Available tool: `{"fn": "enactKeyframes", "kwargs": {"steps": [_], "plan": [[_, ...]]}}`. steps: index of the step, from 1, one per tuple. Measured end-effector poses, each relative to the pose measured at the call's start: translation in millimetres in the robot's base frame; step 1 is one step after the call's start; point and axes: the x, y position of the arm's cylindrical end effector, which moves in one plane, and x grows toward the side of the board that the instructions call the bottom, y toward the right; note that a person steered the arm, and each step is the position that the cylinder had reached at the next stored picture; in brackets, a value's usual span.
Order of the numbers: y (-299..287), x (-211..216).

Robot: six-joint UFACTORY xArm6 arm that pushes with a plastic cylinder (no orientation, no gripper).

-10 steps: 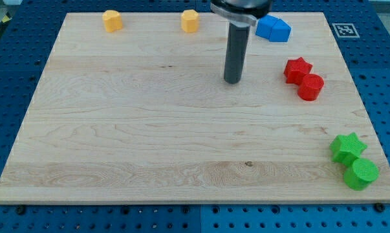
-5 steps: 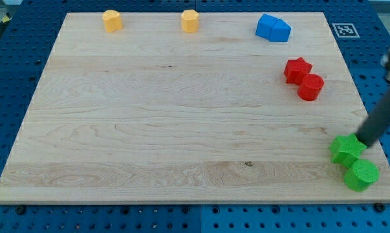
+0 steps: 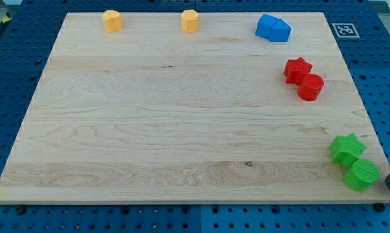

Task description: Nudge the green star and green circle a bit left

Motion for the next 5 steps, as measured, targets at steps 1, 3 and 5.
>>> {"fn": "enactKeyframes", "kwargs": {"steps": [1,3,5], "plan": [[-9.5,0.1],[-24.6,-16.2],[-40.5,-35.4]]}}
